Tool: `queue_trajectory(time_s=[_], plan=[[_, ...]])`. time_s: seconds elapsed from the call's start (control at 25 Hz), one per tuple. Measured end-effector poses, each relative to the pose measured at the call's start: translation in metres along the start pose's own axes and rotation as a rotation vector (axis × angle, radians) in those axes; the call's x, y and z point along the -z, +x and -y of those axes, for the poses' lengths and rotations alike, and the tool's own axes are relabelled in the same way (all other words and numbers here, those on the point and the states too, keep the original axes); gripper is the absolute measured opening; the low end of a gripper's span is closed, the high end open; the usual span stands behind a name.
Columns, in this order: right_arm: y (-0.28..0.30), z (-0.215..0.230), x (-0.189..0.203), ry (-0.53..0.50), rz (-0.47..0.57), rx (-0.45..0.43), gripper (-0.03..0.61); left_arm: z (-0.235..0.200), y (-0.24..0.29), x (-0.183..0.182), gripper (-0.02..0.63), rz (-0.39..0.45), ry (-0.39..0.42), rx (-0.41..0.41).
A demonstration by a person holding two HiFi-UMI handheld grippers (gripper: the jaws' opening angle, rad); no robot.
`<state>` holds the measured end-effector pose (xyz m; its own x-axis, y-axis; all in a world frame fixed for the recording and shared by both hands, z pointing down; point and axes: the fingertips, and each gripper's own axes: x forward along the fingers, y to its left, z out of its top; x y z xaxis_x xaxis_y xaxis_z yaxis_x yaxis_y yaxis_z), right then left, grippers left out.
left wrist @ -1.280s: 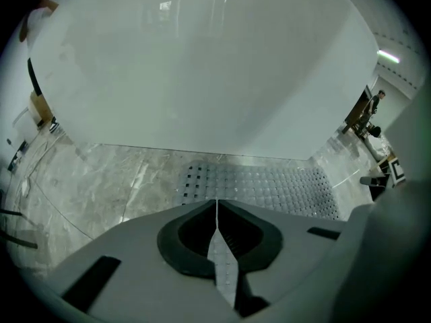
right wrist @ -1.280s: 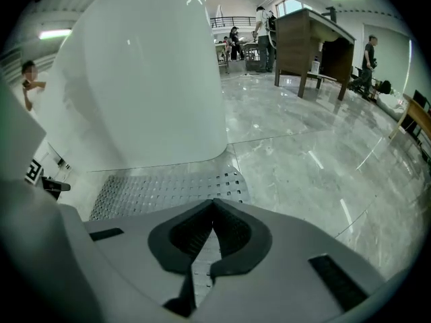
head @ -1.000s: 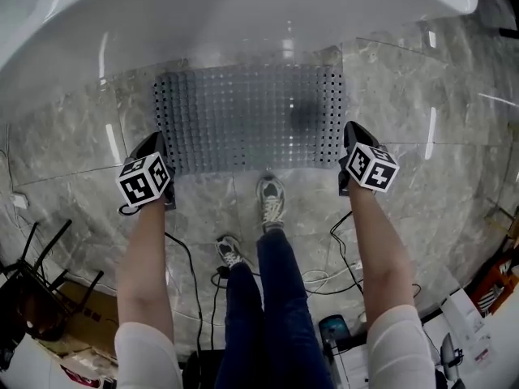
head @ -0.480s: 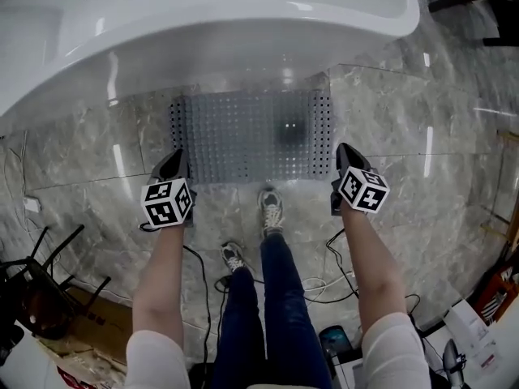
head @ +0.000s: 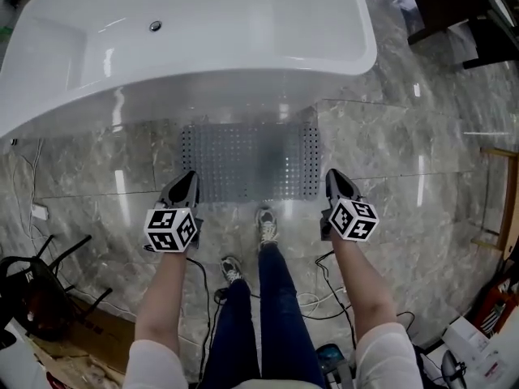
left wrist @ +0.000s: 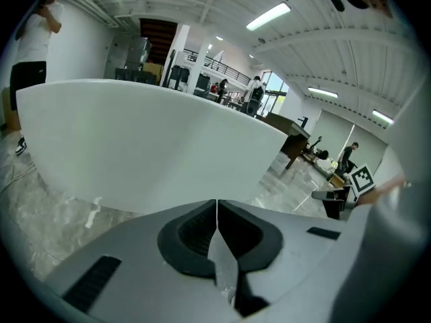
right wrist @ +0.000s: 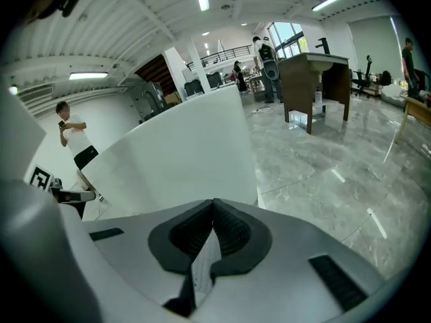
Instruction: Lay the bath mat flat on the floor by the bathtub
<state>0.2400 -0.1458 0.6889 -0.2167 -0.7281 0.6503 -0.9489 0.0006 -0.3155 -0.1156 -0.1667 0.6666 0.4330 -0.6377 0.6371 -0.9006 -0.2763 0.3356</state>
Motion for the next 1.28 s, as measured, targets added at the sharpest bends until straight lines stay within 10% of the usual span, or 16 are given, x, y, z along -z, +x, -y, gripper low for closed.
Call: queue_trajectory(time_s=[1.28], plan=[[-0.29,-0.195,-0.164,-0.088,0.313,-0.236,0.029,0.144,-0.289,-0.155,0.037,0.321,0.029,0.181]])
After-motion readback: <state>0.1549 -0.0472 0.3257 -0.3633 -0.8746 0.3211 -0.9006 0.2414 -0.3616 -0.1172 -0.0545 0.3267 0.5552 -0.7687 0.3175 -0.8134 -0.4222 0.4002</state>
